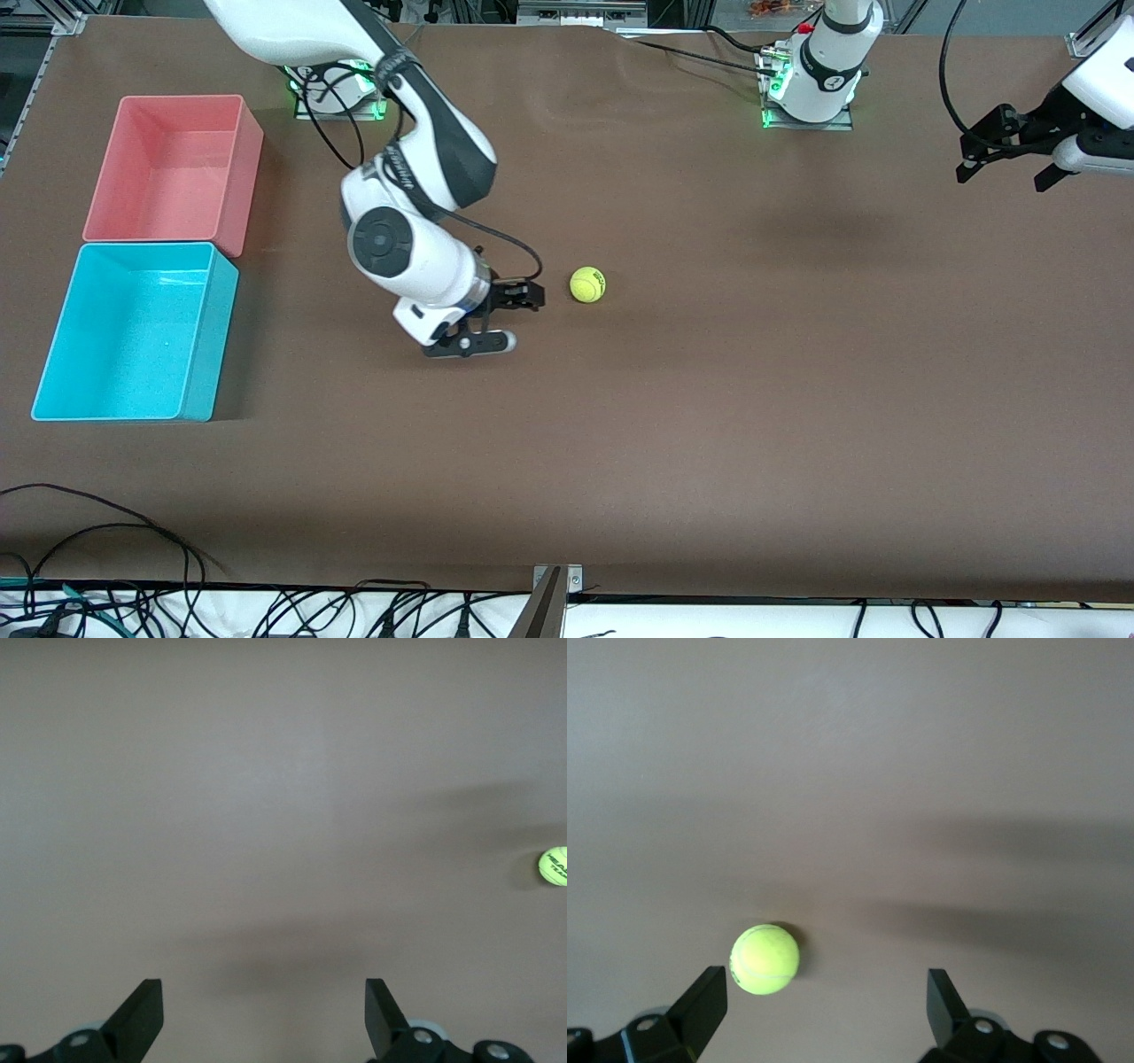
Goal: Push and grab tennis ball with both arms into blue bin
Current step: 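Lower the open right gripper over the yellow tennis ball, then close the right gripper around the tennis ball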
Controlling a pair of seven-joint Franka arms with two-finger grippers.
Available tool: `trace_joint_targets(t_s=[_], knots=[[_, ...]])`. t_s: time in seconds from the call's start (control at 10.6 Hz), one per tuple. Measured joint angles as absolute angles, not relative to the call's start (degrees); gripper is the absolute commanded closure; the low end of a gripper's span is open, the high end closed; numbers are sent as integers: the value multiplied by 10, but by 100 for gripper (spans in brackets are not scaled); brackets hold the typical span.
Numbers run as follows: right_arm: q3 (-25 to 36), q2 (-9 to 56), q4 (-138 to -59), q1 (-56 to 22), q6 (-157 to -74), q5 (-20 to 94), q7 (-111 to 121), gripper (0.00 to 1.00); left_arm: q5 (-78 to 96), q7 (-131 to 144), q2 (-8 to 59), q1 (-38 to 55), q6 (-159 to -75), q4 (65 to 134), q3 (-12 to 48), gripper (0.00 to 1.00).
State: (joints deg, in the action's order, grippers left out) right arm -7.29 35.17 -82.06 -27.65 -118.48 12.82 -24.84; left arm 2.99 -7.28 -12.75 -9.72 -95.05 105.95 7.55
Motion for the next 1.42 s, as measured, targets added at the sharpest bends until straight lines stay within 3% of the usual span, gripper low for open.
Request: trace_joint_targets(t_s=[0.38,0.76,1.04,1.42], knots=[[-73,382,-820,-345,-1216,128,-332,0,30,-73,-105,-112,-950,1058,75,0],[-72,421,-821,-389,-1299,127,-369,0,30,-73,-102,-112,-950,1046,77,0],[-69,462,-821,-407,-1349,120,-383,0,30,-73,-101,-111,-950,1040,83,0],[-64,471,-820,-416,-1356,77,-399,0,30,-73,-101,-111,-950,1039,83,0]])
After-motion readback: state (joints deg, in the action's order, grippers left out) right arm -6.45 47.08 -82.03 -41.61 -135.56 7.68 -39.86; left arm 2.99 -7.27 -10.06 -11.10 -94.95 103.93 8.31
